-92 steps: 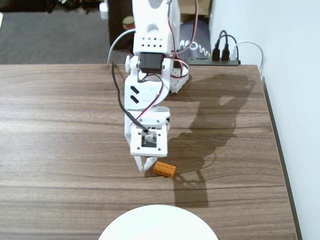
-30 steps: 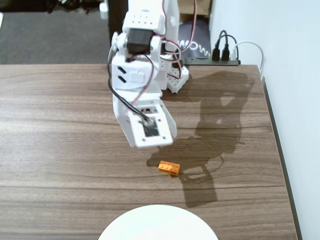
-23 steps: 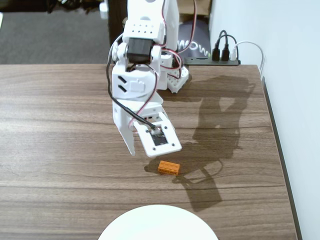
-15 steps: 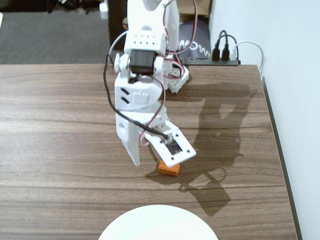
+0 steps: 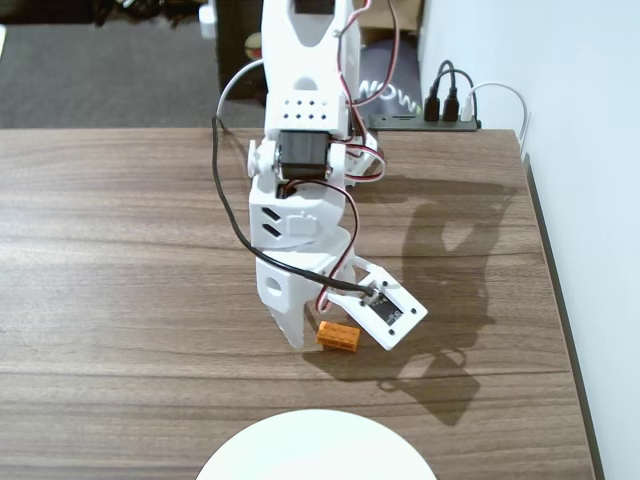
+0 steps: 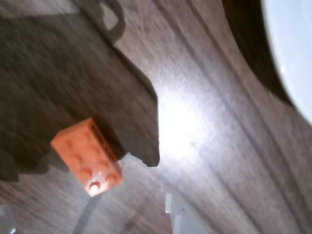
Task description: Grasp a lego block and put it on the plate.
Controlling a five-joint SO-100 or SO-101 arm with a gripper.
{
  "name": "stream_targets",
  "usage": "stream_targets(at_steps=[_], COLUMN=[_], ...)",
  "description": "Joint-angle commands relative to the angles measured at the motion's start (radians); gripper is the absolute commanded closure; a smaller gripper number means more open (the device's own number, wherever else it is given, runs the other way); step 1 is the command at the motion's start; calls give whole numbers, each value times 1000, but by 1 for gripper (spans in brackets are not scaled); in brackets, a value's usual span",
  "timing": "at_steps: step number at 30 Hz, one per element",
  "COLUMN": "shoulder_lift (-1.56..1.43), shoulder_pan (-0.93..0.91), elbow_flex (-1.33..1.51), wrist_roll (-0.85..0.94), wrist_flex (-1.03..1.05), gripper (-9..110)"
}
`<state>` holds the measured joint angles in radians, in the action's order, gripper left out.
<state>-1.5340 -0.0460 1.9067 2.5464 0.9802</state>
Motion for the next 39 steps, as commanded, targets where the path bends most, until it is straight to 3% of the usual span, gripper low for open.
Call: stream_targets(at_steps=[1,22,39], shoulder_lift=[11,78,48], shoulder_pan=[12,38,43], elbow_flex=[-60,-87,-48], wrist_roll=[12,41,37], wrist_flex=[2,-17,3], gripper=[63,66,87])
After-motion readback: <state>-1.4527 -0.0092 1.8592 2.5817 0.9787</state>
